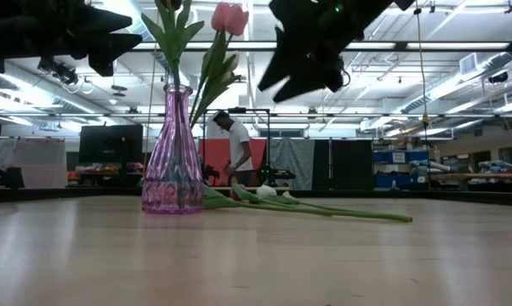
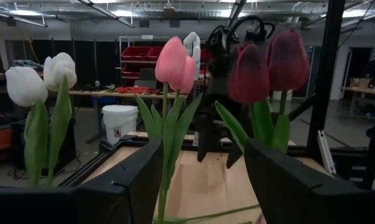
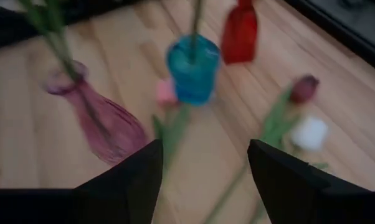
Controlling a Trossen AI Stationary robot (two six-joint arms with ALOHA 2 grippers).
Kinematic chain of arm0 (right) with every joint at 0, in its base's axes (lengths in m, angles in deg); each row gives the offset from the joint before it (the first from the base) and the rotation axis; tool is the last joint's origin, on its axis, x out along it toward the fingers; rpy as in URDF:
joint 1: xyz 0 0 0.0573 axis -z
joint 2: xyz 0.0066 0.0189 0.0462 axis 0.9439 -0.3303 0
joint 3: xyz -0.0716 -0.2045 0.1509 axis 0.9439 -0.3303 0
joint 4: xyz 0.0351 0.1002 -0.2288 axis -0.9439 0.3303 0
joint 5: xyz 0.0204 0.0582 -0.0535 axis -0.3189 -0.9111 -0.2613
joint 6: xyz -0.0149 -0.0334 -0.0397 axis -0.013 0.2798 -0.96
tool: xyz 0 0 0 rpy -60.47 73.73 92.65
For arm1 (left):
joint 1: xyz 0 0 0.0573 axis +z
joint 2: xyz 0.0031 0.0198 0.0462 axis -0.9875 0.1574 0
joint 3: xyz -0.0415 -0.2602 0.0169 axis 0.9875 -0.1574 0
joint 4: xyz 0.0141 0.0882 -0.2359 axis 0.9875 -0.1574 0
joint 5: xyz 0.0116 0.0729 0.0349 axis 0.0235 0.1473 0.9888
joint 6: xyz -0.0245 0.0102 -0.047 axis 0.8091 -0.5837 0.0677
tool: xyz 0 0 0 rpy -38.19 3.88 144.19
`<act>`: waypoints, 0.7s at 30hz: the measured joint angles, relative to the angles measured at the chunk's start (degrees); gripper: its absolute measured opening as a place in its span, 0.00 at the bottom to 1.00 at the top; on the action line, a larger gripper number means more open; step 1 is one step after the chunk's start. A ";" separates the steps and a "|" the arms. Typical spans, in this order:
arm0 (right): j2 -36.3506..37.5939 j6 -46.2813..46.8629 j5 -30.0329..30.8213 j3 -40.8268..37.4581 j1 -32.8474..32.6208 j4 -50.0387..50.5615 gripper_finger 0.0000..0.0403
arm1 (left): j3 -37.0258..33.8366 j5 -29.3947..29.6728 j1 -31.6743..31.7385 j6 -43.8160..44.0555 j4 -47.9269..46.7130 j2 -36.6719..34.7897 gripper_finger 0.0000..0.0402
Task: Sort flowers into vase by color
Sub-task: Put the white flower into the red vase
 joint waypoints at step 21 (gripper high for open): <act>-9.37 15.45 -0.55 0.02 4.97 11.79 0.57 | 0.00 4.29 0.02 -3.98 -0.79 0.02 0.57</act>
